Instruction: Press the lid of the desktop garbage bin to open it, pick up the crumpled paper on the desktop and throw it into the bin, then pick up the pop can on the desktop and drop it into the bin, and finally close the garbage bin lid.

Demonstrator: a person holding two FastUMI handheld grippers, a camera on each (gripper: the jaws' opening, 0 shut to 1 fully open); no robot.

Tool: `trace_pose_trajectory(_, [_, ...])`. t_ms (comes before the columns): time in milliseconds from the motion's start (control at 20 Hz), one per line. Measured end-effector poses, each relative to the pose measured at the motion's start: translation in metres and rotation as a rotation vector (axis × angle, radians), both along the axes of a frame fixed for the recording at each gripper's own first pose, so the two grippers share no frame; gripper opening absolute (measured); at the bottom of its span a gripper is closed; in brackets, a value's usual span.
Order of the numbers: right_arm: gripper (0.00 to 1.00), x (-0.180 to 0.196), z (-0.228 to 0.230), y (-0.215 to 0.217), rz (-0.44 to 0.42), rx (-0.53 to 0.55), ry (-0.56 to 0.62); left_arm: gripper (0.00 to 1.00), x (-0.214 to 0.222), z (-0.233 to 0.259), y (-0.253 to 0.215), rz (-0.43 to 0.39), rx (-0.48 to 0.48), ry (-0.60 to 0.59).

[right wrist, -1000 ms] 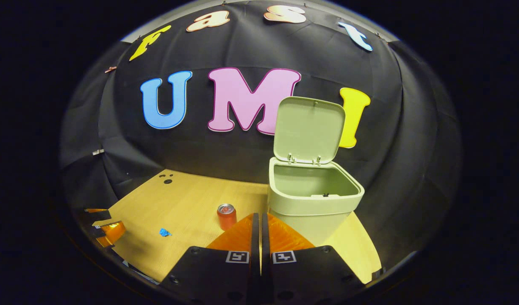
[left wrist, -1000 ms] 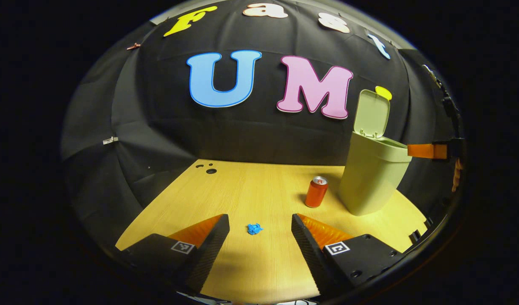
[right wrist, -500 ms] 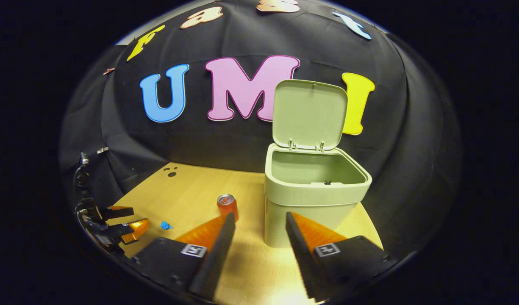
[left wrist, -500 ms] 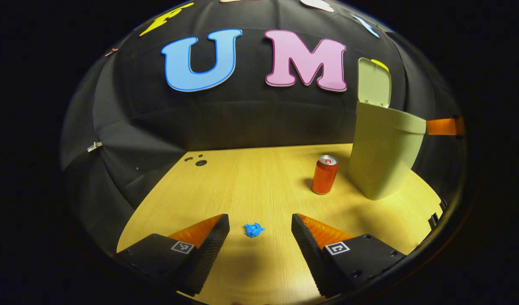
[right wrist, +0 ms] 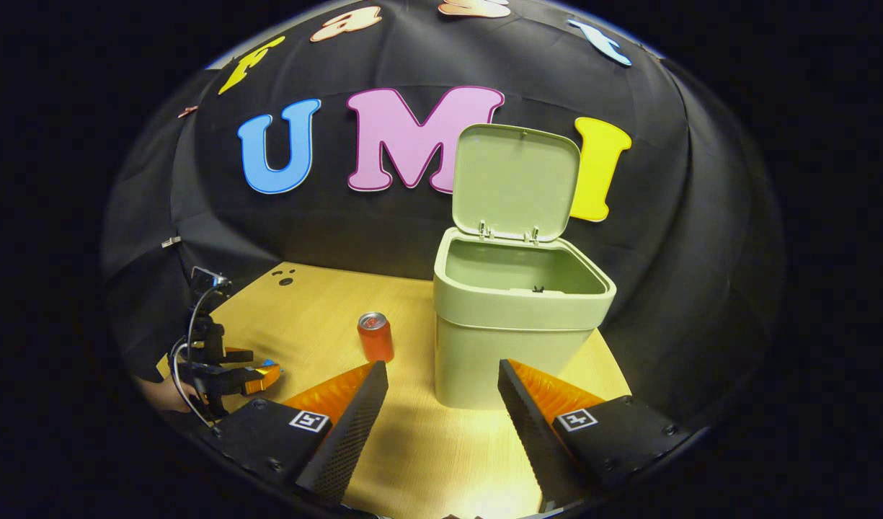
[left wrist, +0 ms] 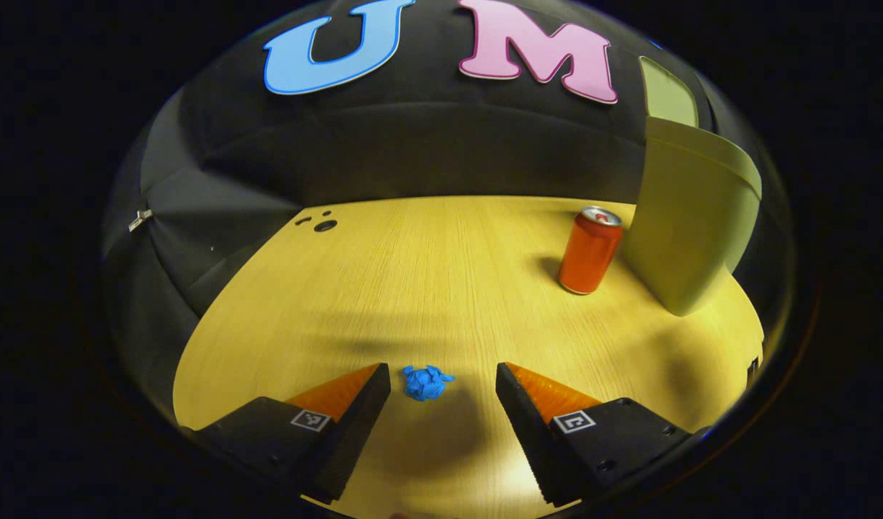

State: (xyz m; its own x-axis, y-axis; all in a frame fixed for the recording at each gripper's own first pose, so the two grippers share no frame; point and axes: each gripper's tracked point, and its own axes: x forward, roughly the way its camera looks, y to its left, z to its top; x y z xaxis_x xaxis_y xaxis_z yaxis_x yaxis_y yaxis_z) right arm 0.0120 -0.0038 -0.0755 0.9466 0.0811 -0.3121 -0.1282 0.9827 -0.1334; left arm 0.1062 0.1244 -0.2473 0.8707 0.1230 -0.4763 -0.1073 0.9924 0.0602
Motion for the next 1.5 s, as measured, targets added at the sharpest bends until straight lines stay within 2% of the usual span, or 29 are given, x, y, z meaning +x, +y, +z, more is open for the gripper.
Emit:
trace_pose_trajectory(300, [0.98,0.0,-0.006,-0.006,-0.012,0.002,0.022,0.96,0.017,-0.034,0.013,0.075,-0.035,0.072])
trace_pose_trajectory(450, [0.98,0.001,-0.006,-0.008,-0.017,0.007,0.022,0.95,0.016,-0.034,0.012,0.078,-0.034,0.07])
trace_pose_trajectory(550, [0.98,0.0,-0.007,-0.009,-0.02,0.013,0.024,0.89,0.017,-0.035,0.011,0.08,-0.03,0.064])
trace_pose_trajectory(750, [0.98,0.001,-0.009,-0.01,-0.027,0.033,0.025,0.65,0.014,-0.037,0.006,0.074,-0.02,0.06])
trace_pose_trajectory(850, [0.98,-0.001,-0.011,-0.011,-0.031,0.042,0.026,0.47,0.014,-0.036,0.007,0.071,-0.016,0.061])
trace_pose_trajectory(900, [0.98,-0.002,-0.012,-0.013,-0.033,0.045,0.028,0.42,0.015,-0.036,0.006,0.062,-0.01,0.064])
trace_pose_trajectory(1150, [0.98,-0.006,-0.017,-0.019,-0.043,0.051,0.044,0.31,0.016,-0.03,0.0,0.023,0.011,0.071])
trace_pose_trajectory(1500, [0.98,-0.005,-0.018,-0.021,-0.03,0.059,0.054,0.33,0.008,0.013,-0.017,-0.036,0.011,0.014])
